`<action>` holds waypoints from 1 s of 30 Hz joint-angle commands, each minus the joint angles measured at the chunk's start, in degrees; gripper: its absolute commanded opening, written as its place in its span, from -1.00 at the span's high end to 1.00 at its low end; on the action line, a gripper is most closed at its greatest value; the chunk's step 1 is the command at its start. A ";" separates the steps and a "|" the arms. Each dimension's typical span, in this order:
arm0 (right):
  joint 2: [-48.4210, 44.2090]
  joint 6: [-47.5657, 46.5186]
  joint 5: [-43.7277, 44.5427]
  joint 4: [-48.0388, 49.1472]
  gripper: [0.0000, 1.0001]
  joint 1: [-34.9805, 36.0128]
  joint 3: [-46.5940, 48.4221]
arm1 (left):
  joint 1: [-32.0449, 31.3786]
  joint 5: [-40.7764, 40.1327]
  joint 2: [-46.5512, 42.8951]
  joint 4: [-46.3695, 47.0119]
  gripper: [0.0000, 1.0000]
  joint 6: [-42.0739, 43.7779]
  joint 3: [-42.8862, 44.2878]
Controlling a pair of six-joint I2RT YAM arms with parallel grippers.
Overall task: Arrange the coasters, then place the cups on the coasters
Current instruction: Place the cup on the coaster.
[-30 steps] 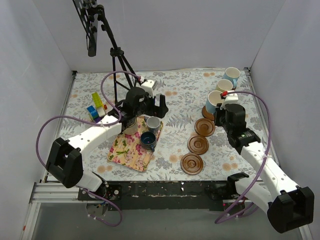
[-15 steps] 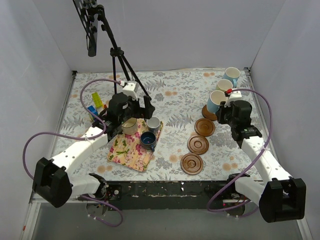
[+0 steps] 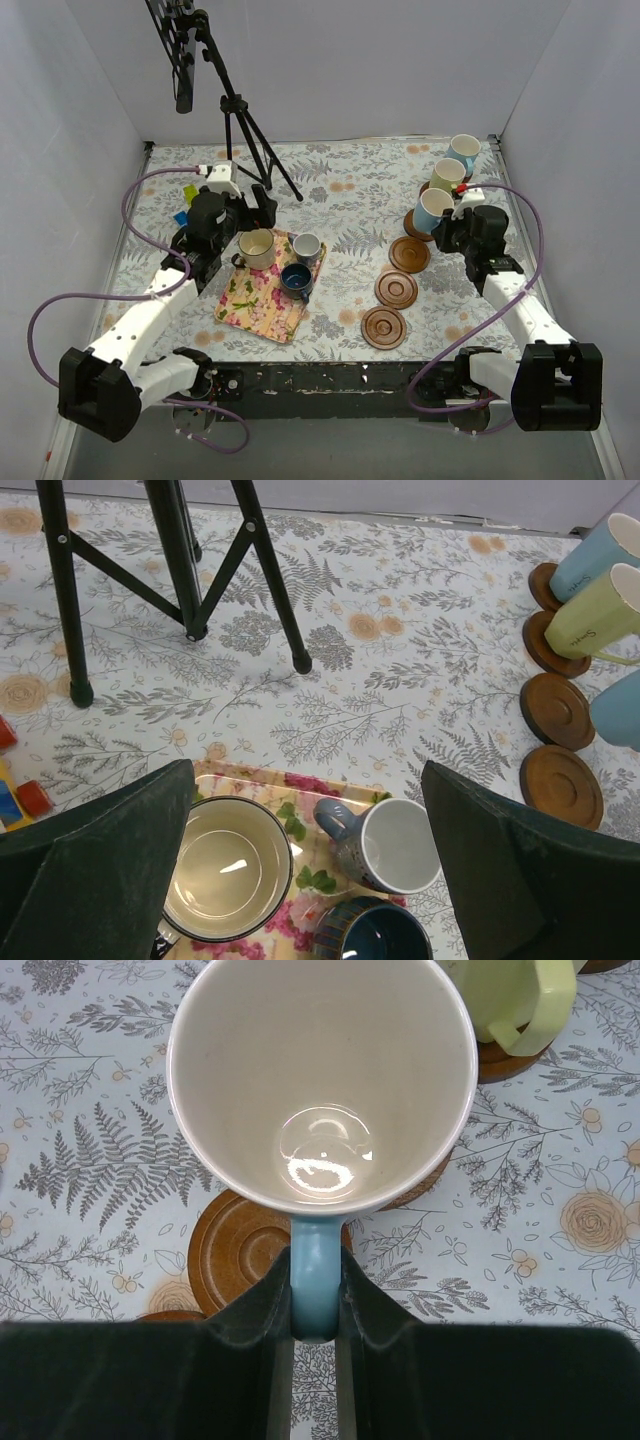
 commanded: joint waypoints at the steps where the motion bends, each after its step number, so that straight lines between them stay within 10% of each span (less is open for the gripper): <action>1: -0.58 -0.91 -1.73 10.70 0.97 -0.15 -0.50 | 0.35 -7.21 -2.82 0.38 -0.96 1.63 -1.56; 30: 8.64 -5.74 3.20 20.20 0.97 -0.15 -2.09 | 2.20 -6.44 -2.21 0.64 -0.96 1.37 -2.27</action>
